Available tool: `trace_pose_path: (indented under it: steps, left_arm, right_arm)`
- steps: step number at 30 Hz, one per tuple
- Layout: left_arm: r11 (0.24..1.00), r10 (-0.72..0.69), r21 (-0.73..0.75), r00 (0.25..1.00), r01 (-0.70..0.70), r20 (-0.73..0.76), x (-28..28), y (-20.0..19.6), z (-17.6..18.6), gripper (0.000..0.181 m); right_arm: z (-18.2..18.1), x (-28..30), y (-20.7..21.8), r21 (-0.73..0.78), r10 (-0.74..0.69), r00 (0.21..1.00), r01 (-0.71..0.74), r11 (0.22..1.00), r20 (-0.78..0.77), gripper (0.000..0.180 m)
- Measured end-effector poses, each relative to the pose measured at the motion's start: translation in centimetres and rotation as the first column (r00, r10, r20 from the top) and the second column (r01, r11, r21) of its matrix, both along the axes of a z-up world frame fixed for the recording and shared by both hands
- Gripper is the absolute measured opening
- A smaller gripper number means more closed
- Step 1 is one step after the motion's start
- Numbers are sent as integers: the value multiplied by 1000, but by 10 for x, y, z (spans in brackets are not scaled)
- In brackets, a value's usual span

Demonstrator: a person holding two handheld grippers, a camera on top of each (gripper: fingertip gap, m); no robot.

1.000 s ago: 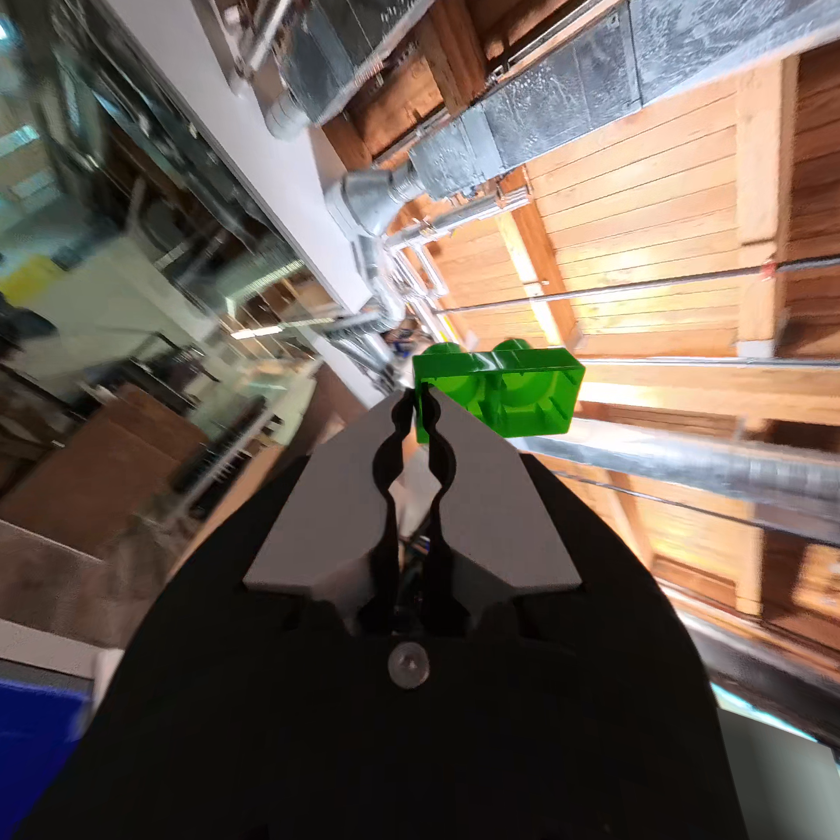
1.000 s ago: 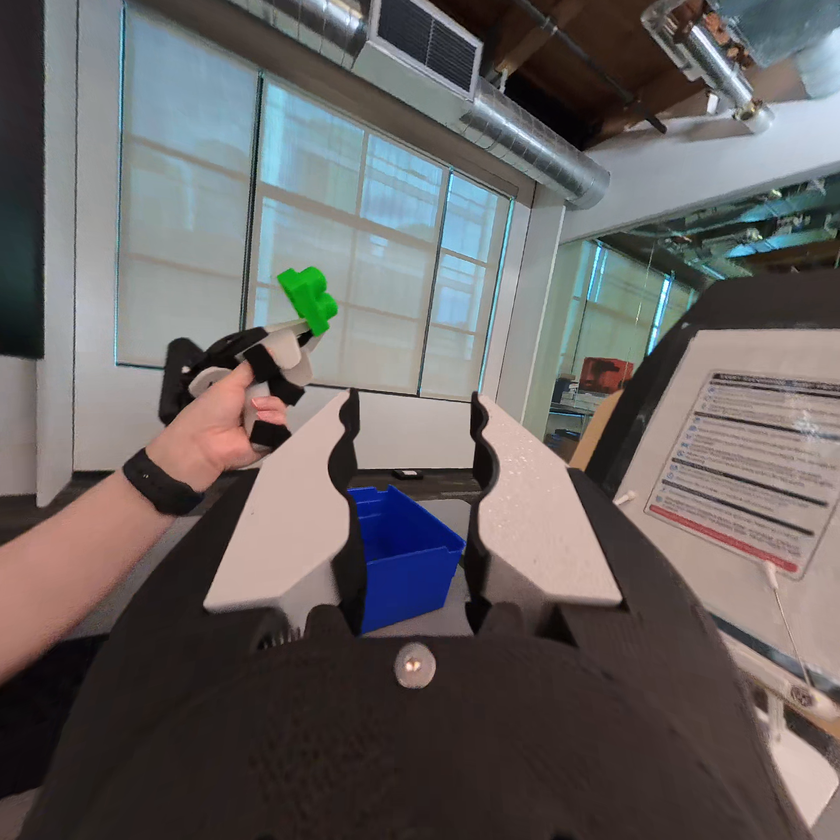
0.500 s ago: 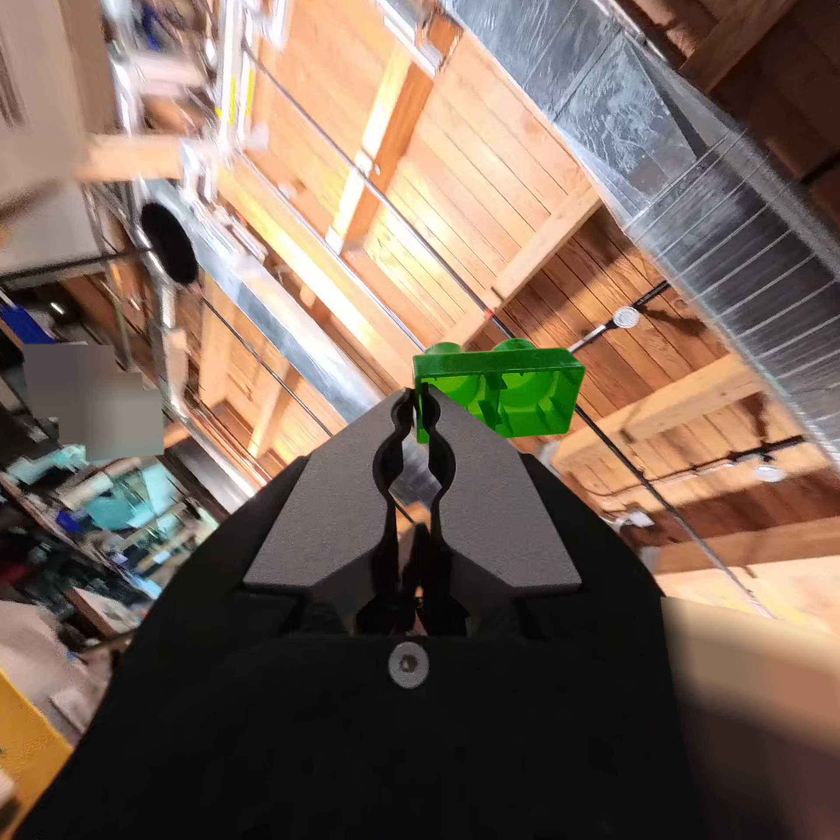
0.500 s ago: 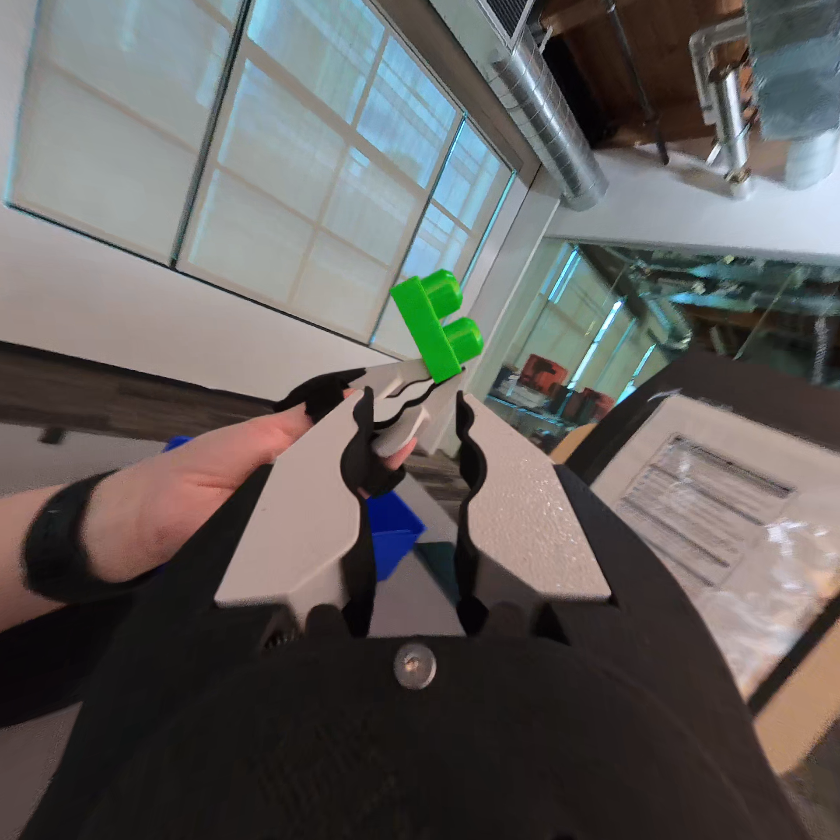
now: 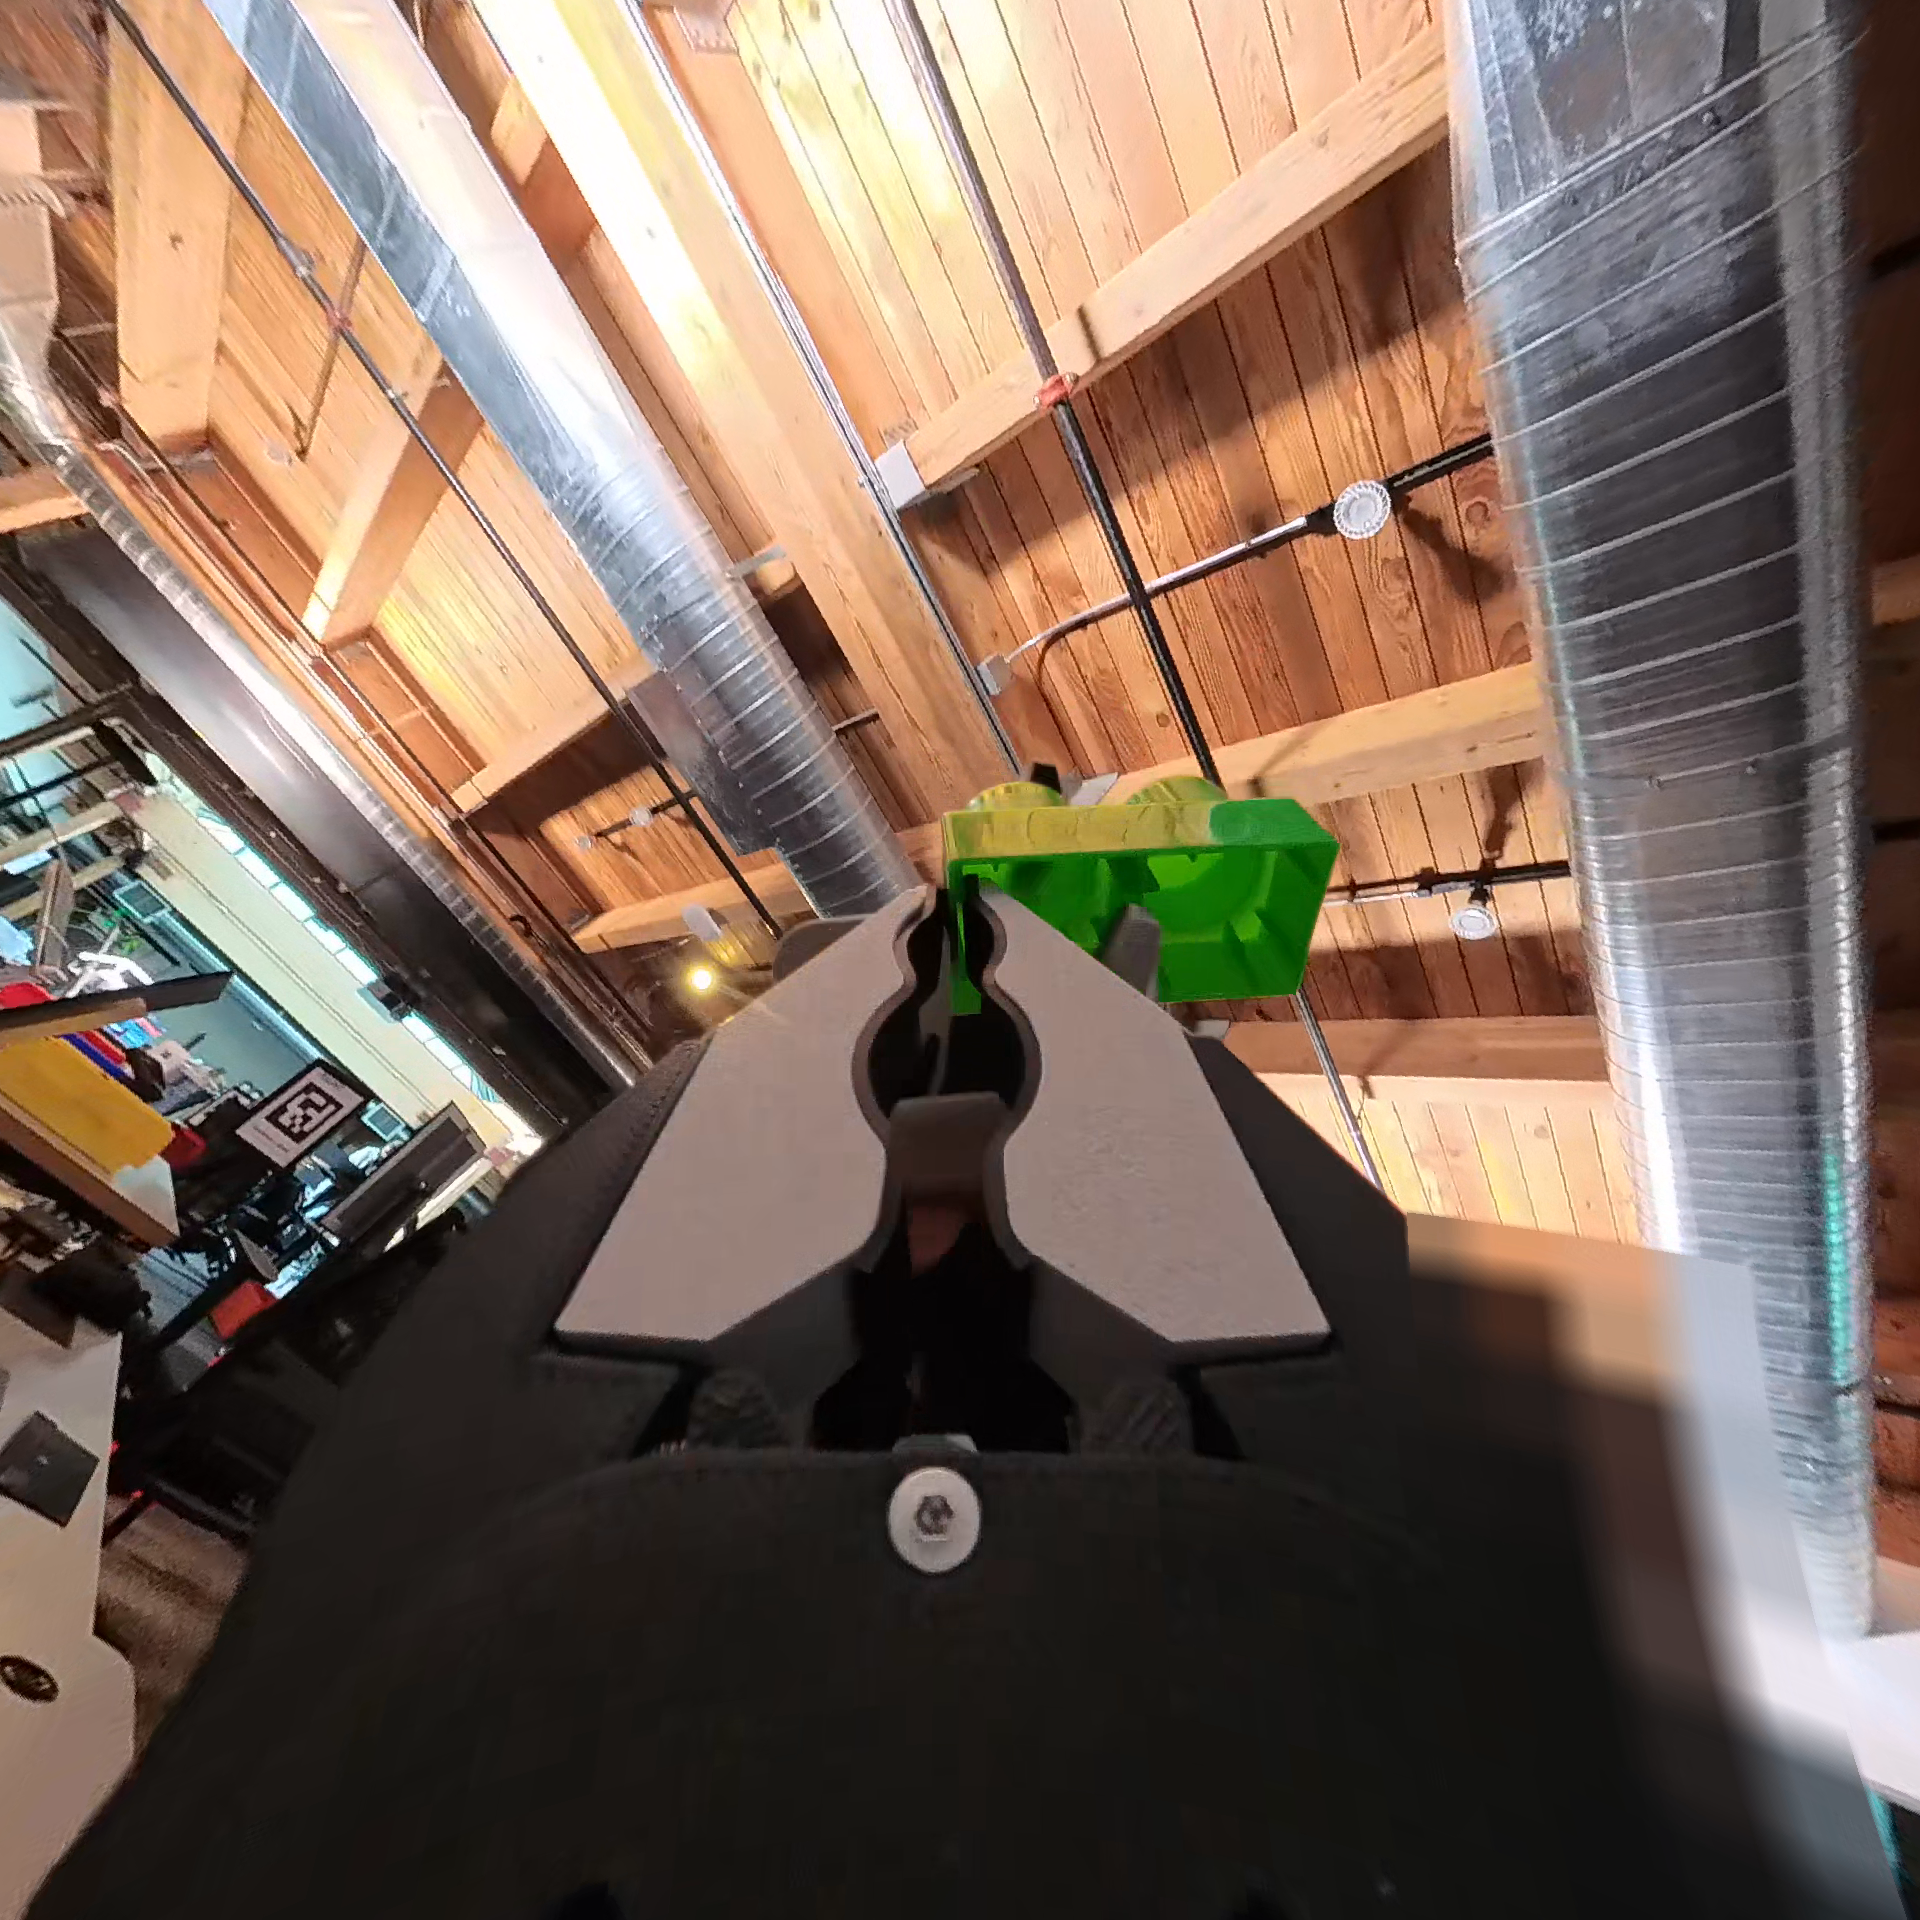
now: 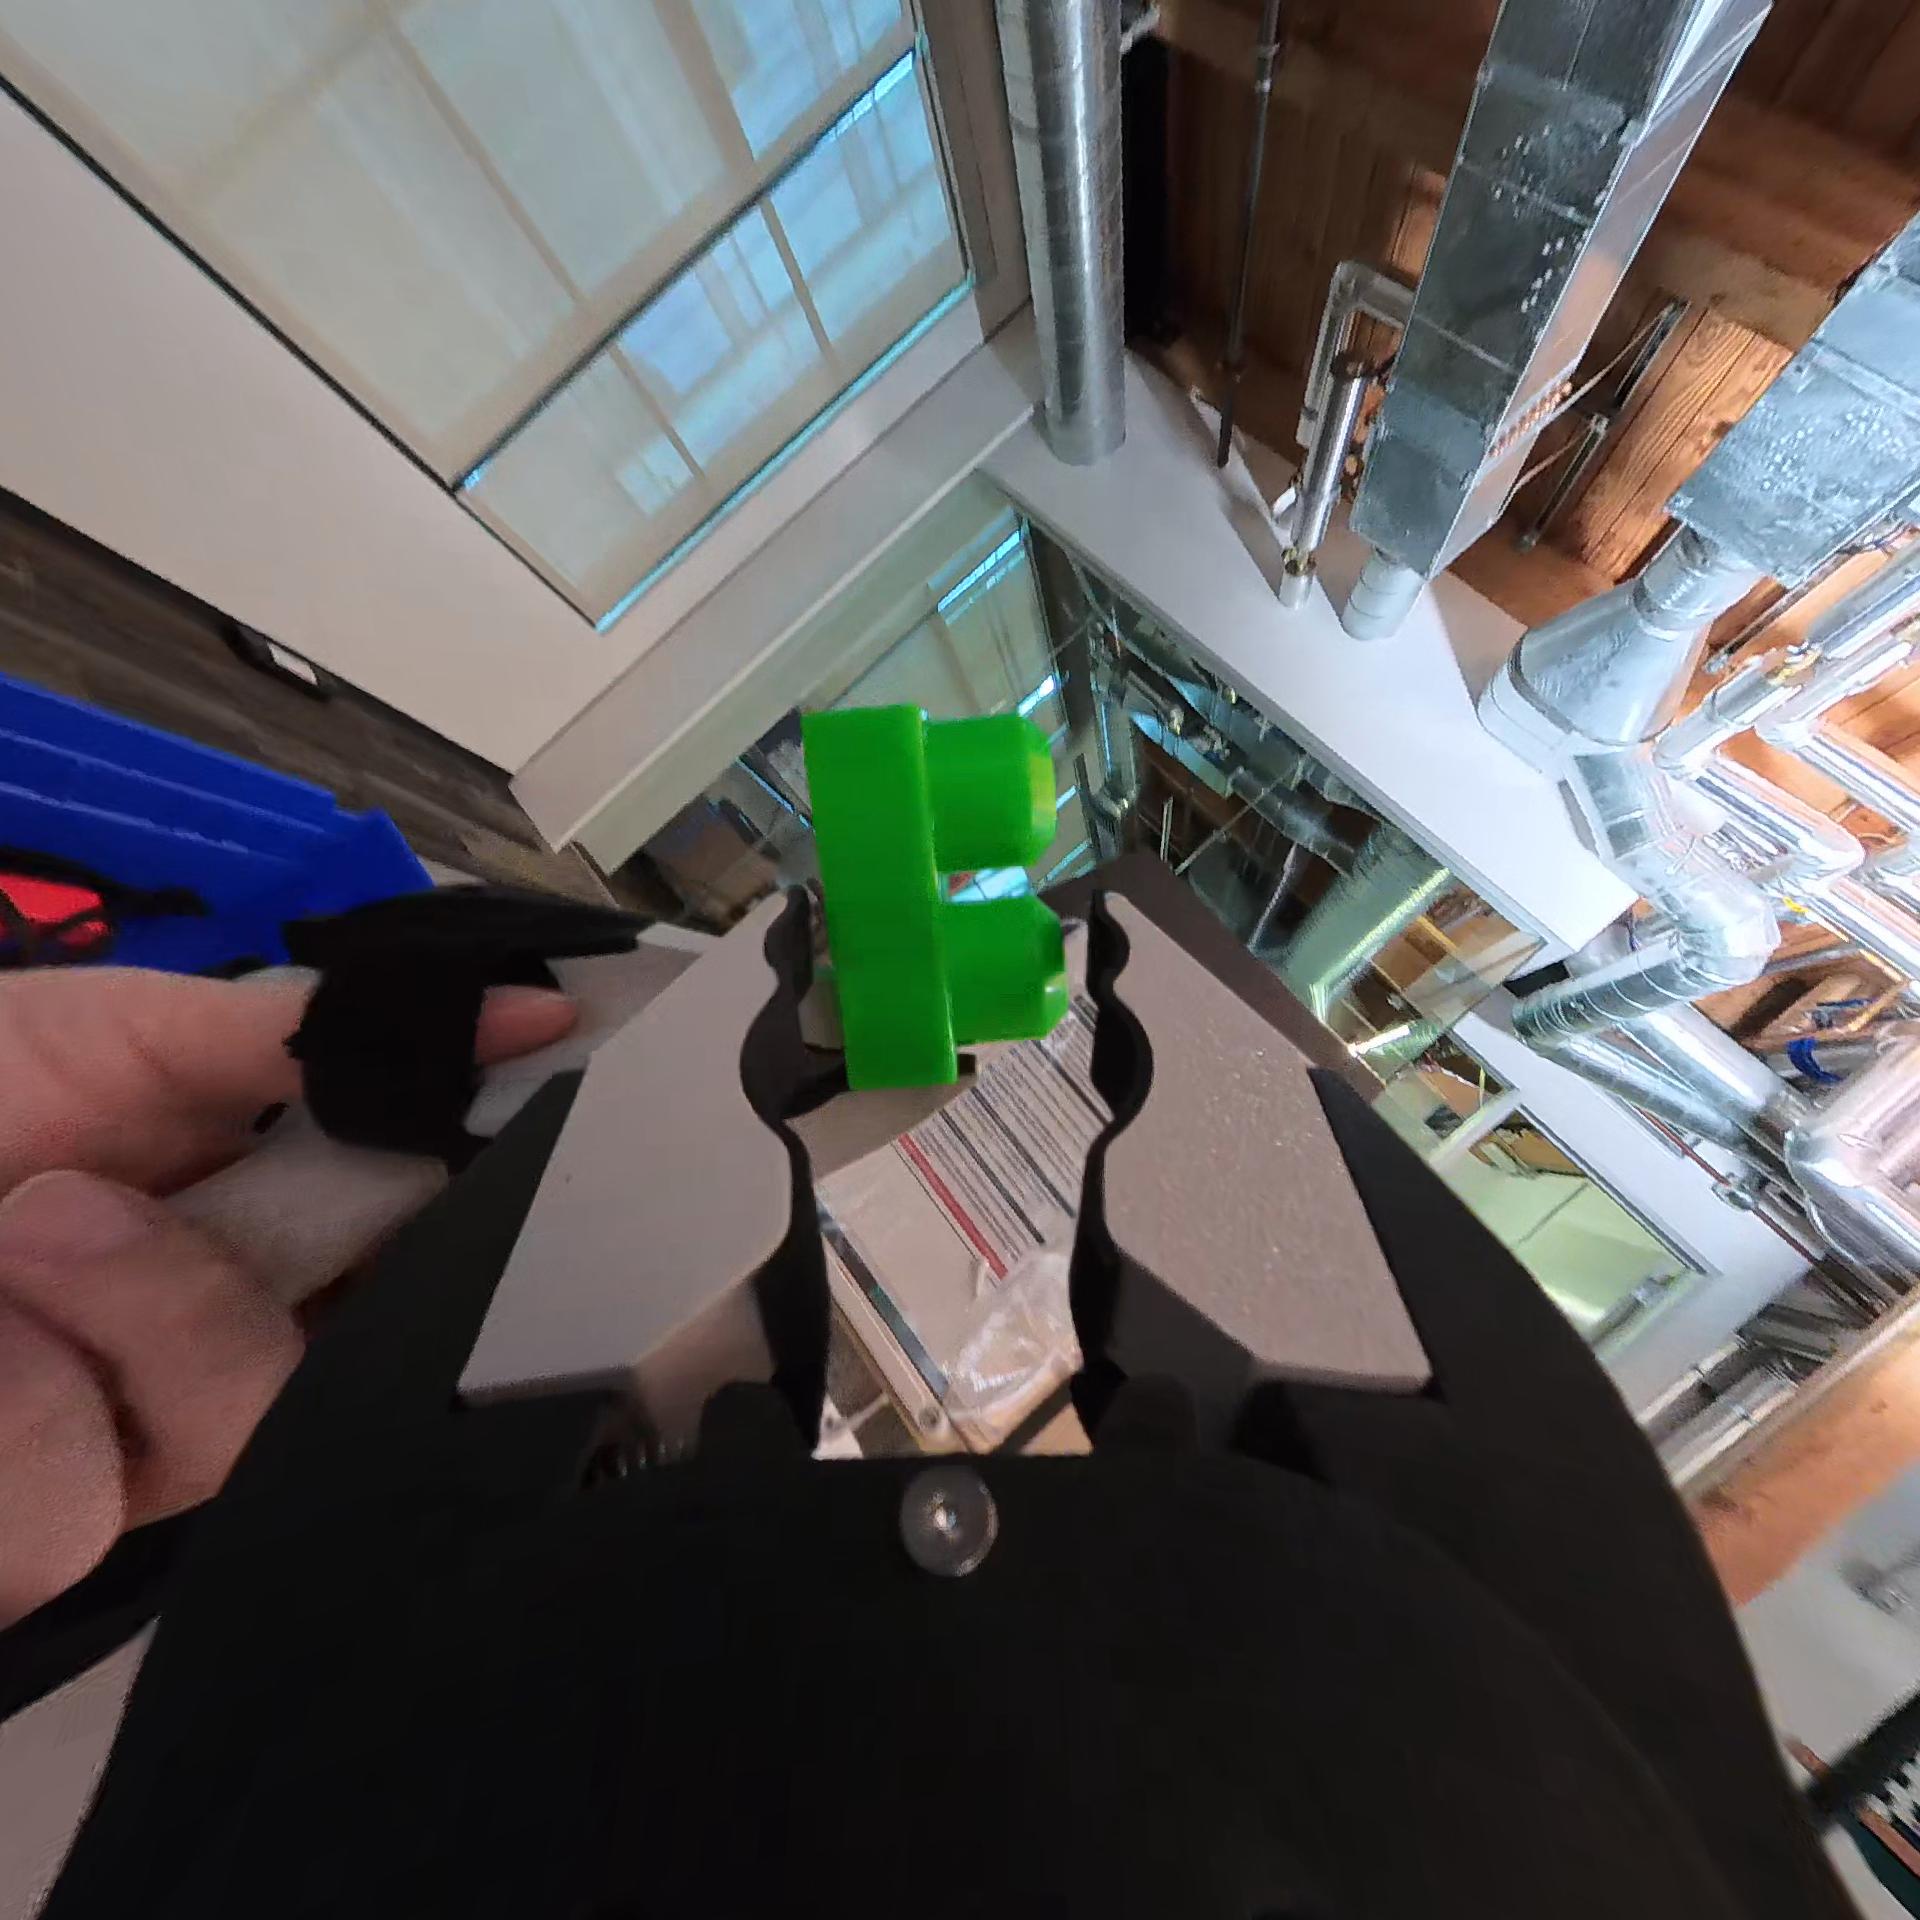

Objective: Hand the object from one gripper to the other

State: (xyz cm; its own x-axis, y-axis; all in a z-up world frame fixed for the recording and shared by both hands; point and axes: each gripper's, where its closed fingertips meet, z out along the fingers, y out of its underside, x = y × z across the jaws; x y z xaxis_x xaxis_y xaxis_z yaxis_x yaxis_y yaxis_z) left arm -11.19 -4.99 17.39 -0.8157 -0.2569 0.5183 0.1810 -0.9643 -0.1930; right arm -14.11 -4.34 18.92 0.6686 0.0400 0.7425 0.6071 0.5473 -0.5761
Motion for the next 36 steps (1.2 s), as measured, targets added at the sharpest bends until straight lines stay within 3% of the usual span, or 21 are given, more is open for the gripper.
trace_pose_path:
  steps: [4,8,11,13,15,16,18,21,23,26,28,31,36]
  left_arm:
    - [999,-11,32,1000,12,-6,3,-7,0,2]
    - [984,167,74,982,-161,-90,10,4,-8,46]
    - [956,266,173,950,-238,-161,15,15,-15,68]
    - [897,397,289,897,-334,-193,14,24,-18,69]
    - [742,601,485,780,-462,-175,10,31,-19,71]
    - [605,715,606,688,-516,-128,8,33,-19,70]
    - [240,885,806,464,-541,48,3,33,-18,68]
    - [-321,907,870,144,-373,396,-4,28,-17,58]
    - [-541,823,807,46,-238,565,-4,20,-15,59]
    - [-664,743,745,48,-63,667,5,12,-23,72]
    - [-710,704,704,65,27,707,12,11,-33,84]
    - [-721,693,690,64,63,718,23,11,-40,96]
    - [-743,669,669,52,23,741,22,5,-35,108]
  right_arm:
    - [1,4,-2,10,-3,1000,3,1000,16,43]
    - [12,20,-5,17,1,998,0,1000,-55,43]
    - [14,40,1,-111,47,985,-65,992,-163,44]
    - [6,56,11,-262,65,964,-135,955,-259,43]
    - [-3,70,19,-392,79,925,-233,890,-372,44]
    - [-5,75,21,-428,95,889,-307,850,-447,43]
    - [-5,82,22,-448,128,785,-470,761,-606,42]
    - [-15,87,28,-483,110,686,-608,630,-720,43]
    - [-29,83,30,-552,91,710,-614,564,-698,43]
    - [-47,77,29,-638,74,759,-591,494,-647,42]
    - [-50,69,24,-645,85,742,-627,437,-664,43]
    - [-44,58,20,-602,122,691,-691,400,-713,43]
    - [-48,27,-4,-590,219,620,-784,193,-753,43]
